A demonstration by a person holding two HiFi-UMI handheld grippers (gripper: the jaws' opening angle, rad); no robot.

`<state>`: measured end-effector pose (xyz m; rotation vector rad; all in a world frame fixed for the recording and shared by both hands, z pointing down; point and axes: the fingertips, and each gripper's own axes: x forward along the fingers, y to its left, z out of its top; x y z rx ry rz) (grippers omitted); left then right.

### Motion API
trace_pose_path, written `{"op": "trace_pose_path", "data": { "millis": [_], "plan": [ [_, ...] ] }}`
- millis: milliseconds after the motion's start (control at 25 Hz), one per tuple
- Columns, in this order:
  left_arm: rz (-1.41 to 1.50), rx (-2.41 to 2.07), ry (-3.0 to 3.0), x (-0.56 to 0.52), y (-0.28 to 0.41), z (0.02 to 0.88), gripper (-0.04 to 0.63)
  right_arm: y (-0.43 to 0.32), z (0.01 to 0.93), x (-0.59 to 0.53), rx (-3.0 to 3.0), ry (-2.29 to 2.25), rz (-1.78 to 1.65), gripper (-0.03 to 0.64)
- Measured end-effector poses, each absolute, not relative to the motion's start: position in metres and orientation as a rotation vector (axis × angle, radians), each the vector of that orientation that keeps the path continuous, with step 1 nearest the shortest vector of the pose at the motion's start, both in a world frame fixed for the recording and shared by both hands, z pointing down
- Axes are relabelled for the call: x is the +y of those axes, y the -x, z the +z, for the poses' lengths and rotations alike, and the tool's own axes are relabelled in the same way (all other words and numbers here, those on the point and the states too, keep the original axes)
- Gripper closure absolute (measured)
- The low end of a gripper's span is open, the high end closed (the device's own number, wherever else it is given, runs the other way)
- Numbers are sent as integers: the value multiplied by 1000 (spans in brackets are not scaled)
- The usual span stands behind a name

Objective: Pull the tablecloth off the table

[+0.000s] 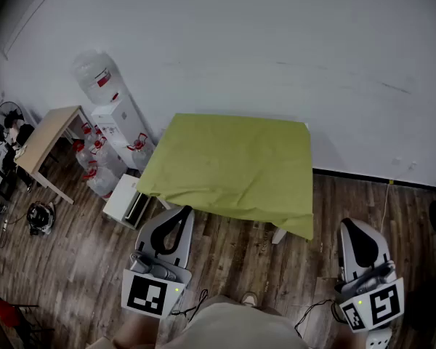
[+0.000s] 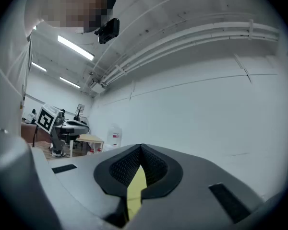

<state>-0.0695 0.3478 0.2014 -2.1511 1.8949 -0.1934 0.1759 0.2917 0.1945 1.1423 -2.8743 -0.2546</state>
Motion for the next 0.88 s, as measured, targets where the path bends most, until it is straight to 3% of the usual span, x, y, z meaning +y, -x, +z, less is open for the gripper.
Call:
{"op": "trace_pose_path", "data": {
  "millis": [600,640,680,720,760,880],
  "plan": [
    [-149,1912,2150,327,67,207,576,-179,199,277,-2893,-1109,-222,586],
    [-104,1925,2123,327,70,205,574,-182,199,274,-2887,-1136,-220,549],
    [-55,1942,2094,327,72,201,526,-185,199,272,-2878,-1158,-221,351],
    [-21,1955,2074,326,73,199,343,-189,199,270,-2868,-1182,-221,264],
    [-11,1962,2071,323,72,199,288,-194,199,268,-2862,-1209,-219,262],
    [-65,1950,2105,313,66,207,287,-204,202,262,-2851,-1249,-202,262]
  ]
}}
